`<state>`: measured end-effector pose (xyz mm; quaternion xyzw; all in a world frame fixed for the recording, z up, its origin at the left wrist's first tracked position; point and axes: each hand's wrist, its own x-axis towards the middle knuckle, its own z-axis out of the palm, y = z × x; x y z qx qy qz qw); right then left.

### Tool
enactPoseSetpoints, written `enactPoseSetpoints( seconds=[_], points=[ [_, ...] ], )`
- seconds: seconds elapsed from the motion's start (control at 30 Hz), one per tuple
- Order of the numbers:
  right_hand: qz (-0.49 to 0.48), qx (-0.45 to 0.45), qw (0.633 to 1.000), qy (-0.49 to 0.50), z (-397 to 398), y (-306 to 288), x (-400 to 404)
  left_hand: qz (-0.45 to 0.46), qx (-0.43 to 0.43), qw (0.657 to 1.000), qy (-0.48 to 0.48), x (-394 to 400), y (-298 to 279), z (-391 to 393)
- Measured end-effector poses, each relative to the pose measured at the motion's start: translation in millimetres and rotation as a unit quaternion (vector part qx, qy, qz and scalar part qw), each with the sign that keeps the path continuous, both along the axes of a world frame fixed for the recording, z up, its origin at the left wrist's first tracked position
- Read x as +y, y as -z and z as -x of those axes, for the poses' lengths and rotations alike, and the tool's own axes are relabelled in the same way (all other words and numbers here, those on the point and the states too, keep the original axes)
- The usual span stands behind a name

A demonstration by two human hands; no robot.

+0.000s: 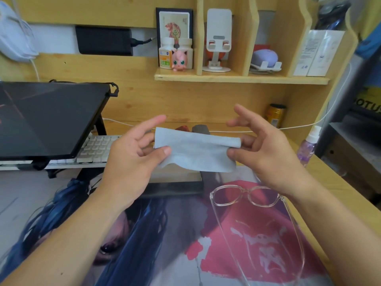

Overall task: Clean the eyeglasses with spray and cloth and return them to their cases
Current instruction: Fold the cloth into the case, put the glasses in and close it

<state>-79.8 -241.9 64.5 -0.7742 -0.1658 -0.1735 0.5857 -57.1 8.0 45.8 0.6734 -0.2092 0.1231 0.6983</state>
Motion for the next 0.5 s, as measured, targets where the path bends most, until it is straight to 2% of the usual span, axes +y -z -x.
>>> enactPoseSetpoints(
  seconds=[0.23, 0.3, 0.43, 0.5],
  points=[
    [0.051, -0.191, 0.979, 0.044, 15, -6, 10, 0.053, -0.109, 0.992, -0.014, -1, -10, 12],
    [0.052, -0.191, 0.979, 0.048, 13, -5, 11, 0.06, -0.092, 0.994, -0.002, 0, -10, 9],
    [0.063, -0.13, 0.988, 0.052, 7, 0, 10, 0.029, -0.046, 0.999, -0.005, 4, -7, 1],
    [0.045, -0.094, 0.994, 0.022, 4, 0, 7, 0.034, -0.009, 0.999, 0.018, 6, -7, -1]
  ],
)
